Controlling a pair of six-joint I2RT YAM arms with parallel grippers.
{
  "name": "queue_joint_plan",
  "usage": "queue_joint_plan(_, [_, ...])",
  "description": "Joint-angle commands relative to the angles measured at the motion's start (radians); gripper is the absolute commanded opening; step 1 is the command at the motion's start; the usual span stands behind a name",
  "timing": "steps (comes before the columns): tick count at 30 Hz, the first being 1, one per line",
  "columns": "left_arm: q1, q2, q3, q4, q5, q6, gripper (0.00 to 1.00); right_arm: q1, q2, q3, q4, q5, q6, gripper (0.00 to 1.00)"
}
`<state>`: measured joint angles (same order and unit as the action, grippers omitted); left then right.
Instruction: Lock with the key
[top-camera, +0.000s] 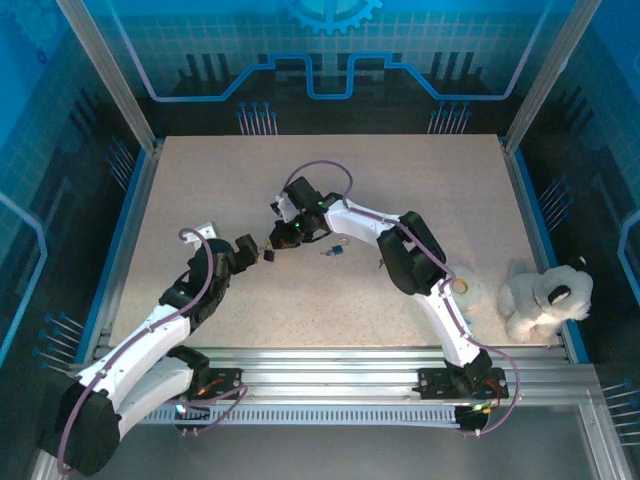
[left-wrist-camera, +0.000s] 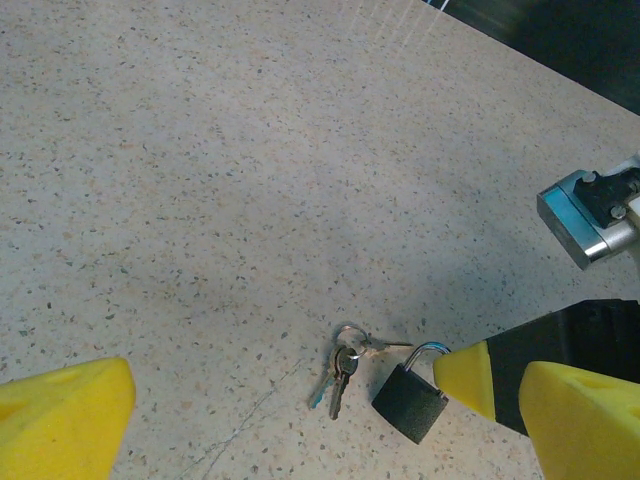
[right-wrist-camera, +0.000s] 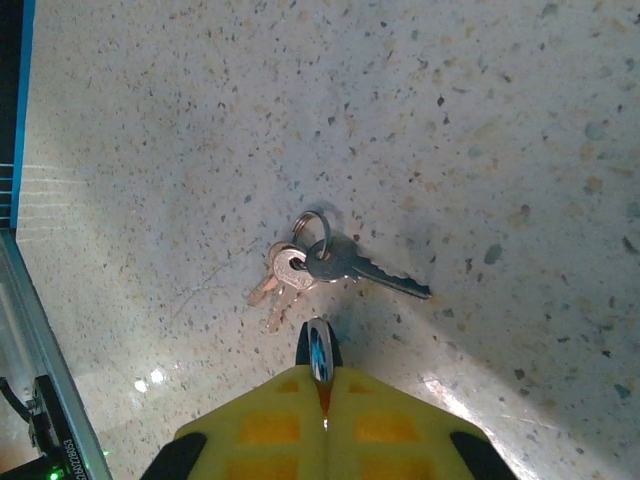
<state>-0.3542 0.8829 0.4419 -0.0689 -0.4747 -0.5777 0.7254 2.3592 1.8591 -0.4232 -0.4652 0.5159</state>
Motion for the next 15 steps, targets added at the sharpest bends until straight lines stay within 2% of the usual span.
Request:
queue_joint_plan(1, [0.008,-0.012,-0.01,0.027,-0.003,-0.011,0.99,0.001,0.033,0.034,-0.043,-0.011,0.001,0.01])
queue_joint_plan(7, [0.008,-0.014,-0.011,0.028,-0.002,-0.011,0.99,-0.003,0.037,0.046,-0.07,0.009,-0.02,0.11])
queue_joint_plan(15, [0.008,-0.016,-0.011,0.027,-0.003,-0.01,0.99,-0.009,0.049,0.07,-0.099,0.014,-0.038,0.16])
